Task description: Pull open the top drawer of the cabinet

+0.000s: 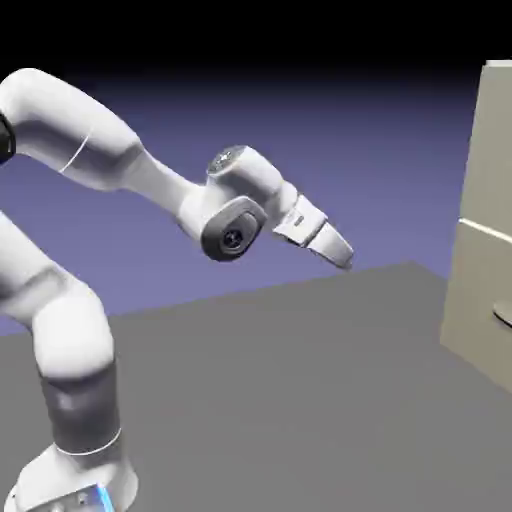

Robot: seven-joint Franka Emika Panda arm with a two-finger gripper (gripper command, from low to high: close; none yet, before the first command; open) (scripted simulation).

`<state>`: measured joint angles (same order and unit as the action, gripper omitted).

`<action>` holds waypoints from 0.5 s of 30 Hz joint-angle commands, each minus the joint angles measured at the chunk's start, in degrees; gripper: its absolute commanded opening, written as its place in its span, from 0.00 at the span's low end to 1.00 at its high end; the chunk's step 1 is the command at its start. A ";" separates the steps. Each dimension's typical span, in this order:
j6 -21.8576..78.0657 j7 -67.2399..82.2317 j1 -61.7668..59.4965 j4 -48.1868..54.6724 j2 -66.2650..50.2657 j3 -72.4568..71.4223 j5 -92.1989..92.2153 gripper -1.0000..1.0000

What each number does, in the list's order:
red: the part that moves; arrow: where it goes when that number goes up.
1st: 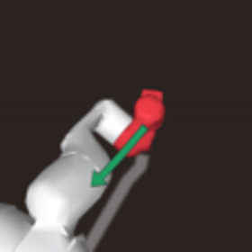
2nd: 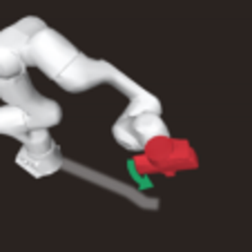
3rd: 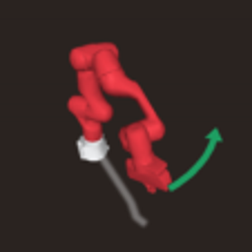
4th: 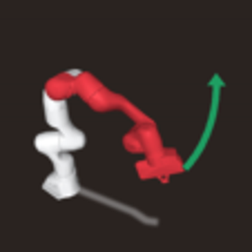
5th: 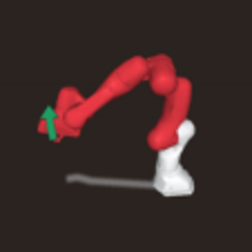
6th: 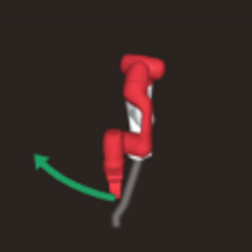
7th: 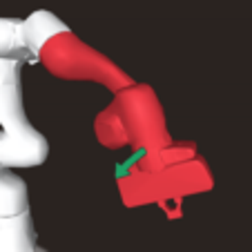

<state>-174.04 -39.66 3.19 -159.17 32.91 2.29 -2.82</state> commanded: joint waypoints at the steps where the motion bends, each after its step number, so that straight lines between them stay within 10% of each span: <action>1: -0.03 2.32 2.08 1.52 0.21 1.90 -2.34 0.50; 15: -0.47 34.80 31.15 22.72 3.10 28.43 -35.07 0.50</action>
<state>-174.51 -4.86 34.34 -136.46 36.00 30.72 -37.88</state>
